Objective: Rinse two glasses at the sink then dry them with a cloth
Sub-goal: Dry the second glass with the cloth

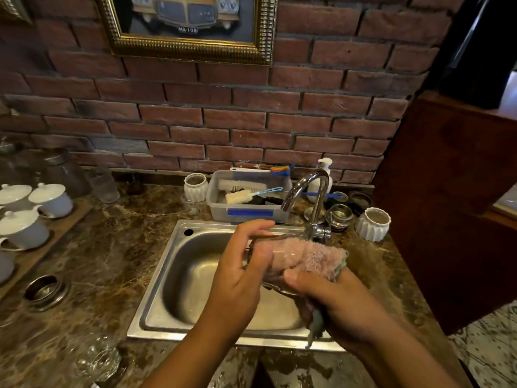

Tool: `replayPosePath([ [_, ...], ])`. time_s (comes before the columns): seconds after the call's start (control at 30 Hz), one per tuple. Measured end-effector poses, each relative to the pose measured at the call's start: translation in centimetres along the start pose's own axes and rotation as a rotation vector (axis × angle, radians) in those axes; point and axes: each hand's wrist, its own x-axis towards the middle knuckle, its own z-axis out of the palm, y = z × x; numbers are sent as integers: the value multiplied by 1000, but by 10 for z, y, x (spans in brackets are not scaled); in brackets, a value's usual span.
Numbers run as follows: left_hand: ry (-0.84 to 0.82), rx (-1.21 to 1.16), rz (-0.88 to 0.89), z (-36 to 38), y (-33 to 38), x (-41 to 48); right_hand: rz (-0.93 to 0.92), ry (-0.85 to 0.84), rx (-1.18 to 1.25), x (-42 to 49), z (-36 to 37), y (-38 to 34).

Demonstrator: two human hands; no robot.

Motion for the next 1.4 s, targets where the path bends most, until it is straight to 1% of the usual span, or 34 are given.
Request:
replayPosePath([
  [0.03,-3,-60,-61,1,-2,0,-24,18,-53,-2,2,1],
  [0.1,26,-165,-198,6,0,2,-98,62,-239,-6,1,2],
  [0.17,69,-245,-369,12,10,4,-211,27,-494,-9,-4,4],
  [0.2,55,-290,-475,12,14,7,-259,25,-665,-9,-9,10],
  [0.27,-60,-388,-697,9,19,10,-305,17,-1009,-3,-18,20],
  [0.3,-110,-435,-802,5,20,11,-290,2,-1077,-1,-23,22],
  [0.33,-130,-485,-888,2,21,12,-265,-32,-1069,0,-27,25],
  [0.37,-122,-511,-926,0,19,13,-284,-66,-1095,0,-29,26],
  [0.4,-123,-515,-910,2,20,12,-325,-99,-1166,-3,-27,24],
  [0.43,-103,-487,-851,6,21,10,-404,-107,-1220,-8,-27,24],
  [0.47,-57,-437,-766,13,22,7,-421,-98,-1200,-12,-27,23],
  [0.5,1,-377,-657,18,22,3,-396,-75,-1127,-18,-25,20],
  [0.53,49,-299,-516,22,22,-1,-351,-18,-1000,-25,-21,18],
  [0.57,72,-201,-337,25,21,-6,-309,46,-774,-29,-16,15],
  [0.63,54,16,52,21,15,-11,-144,70,-220,-35,-6,12],
  [0.67,6,135,224,16,11,-10,-102,48,-35,-38,-4,14],
  [0.7,-36,250,352,11,7,-9,-87,39,109,-39,0,14],
  [0.73,-62,304,417,8,4,-9,-99,45,175,-38,0,18],
  [0.77,-73,300,410,6,5,-9,-109,42,158,-38,2,15],
  [0.8,-68,245,339,6,9,-9,-120,56,47,-38,1,14],
  [0.87,-59,78,69,11,24,-10,-138,90,-176,-38,-4,7],
  [0.9,-66,-7,-88,15,32,-10,-180,60,-293,-38,-6,4],
  [0.93,-63,-76,-237,17,37,-8,-239,22,-477,-36,-9,5],
  [1.0,-83,-223,-490,12,38,-1,-293,-8,-955,-29,-13,13],
  [1.03,-118,-297,-596,8,39,2,-370,-15,-1156,-27,-16,15],
  [1.07,-157,-362,-683,4,40,3,-499,-35,-1286,-26,-19,15],
  [1.1,-170,-398,-741,3,40,3,-565,-86,-1351,-27,-20,12],
  [1.13,-156,-421,-759,6,40,2,-567,-138,-1346,-28,-19,10],
  [1.17,-114,-420,-735,11,39,0,-568,-145,-1315,-29,-19,8],
  [1.2,-50,-392,-679,16,38,-2,-576,-106,-1262,-29,-20,10],
  [1.27,51,-288,-480,23,36,-5,-492,-35,-1091,-32,-16,18],
  [1.3,71,-212,-335,25,33,-9,-425,3,-940,-35,-12,20],
  [1.33,75,-117,-171,24,28,-13,-373,36,-718,-38,-7,19],
  [1.4,47,141,224,15,18,-14,-193,56,-203,-42,3,17],
])
